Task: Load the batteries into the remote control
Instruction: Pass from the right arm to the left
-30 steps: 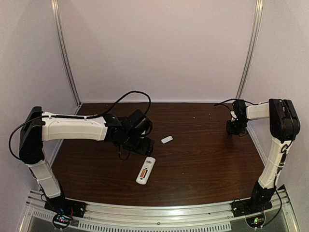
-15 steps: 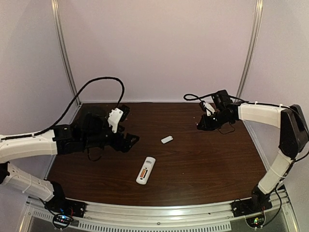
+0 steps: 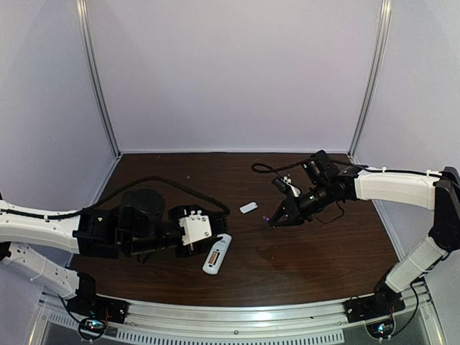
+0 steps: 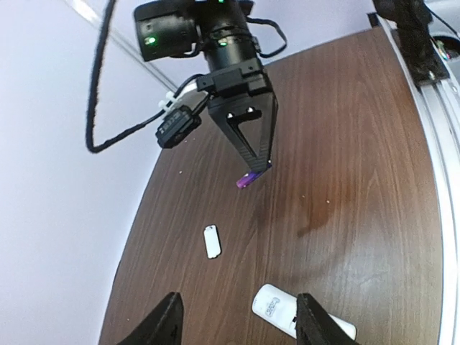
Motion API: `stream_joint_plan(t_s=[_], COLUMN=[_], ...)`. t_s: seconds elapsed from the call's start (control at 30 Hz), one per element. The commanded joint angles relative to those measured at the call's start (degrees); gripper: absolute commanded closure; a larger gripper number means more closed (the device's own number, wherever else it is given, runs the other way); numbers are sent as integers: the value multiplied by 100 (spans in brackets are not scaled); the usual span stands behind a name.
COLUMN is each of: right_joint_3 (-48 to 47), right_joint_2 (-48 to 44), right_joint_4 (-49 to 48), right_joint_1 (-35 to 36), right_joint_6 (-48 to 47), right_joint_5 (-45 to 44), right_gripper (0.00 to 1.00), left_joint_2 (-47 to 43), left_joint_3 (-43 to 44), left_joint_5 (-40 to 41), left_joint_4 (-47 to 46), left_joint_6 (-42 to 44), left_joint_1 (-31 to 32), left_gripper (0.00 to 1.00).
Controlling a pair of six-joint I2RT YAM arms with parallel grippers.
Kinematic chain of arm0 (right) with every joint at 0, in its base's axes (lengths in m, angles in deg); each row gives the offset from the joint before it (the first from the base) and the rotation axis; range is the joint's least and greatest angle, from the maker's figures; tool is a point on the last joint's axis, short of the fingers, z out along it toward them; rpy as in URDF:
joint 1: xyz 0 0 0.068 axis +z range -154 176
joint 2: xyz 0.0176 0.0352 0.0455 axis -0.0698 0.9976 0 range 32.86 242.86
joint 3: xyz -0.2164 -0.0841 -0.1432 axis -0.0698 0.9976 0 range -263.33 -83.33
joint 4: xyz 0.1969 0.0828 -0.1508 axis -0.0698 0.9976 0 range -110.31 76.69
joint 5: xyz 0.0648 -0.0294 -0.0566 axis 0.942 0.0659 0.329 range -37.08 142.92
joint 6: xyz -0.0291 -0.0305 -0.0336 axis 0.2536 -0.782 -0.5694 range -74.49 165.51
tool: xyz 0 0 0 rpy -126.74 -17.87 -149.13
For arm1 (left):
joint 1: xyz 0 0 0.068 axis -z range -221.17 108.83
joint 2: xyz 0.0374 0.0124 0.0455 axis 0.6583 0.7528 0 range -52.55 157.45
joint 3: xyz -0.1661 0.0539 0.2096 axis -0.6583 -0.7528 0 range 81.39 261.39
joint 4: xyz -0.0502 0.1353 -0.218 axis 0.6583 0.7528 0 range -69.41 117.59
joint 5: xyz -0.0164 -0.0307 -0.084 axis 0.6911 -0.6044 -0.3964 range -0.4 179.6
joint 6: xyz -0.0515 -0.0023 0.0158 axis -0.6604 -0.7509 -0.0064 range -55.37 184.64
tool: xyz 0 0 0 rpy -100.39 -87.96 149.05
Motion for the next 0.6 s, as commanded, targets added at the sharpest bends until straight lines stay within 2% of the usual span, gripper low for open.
stream_joint_plan(t_s=[0.0, 0.13, 0.33, 0.57], right_joint_3=[362, 469, 552, 642], right_joint_2=[-325, -361, -291, -267], right_joint_4=[-497, -771, -1253, -1528], right_joint_1=[272, 557, 968, 1270], right_joint_6=[847, 1256, 1782, 2063], right_joint_5=[786, 908, 984, 969], right_gripper=[100, 100, 100, 100], left_joint_2=[249, 616, 1324, 1744], left_joint_3=[311, 467, 940, 1183], left_joint_5=[170, 167, 28, 145], left_joint_4=[396, 529, 840, 950], left_joint_6=[1033, 1336, 1389, 1367], left_joint_1=[247, 410, 412, 419], left_gripper=[46, 51, 64, 68])
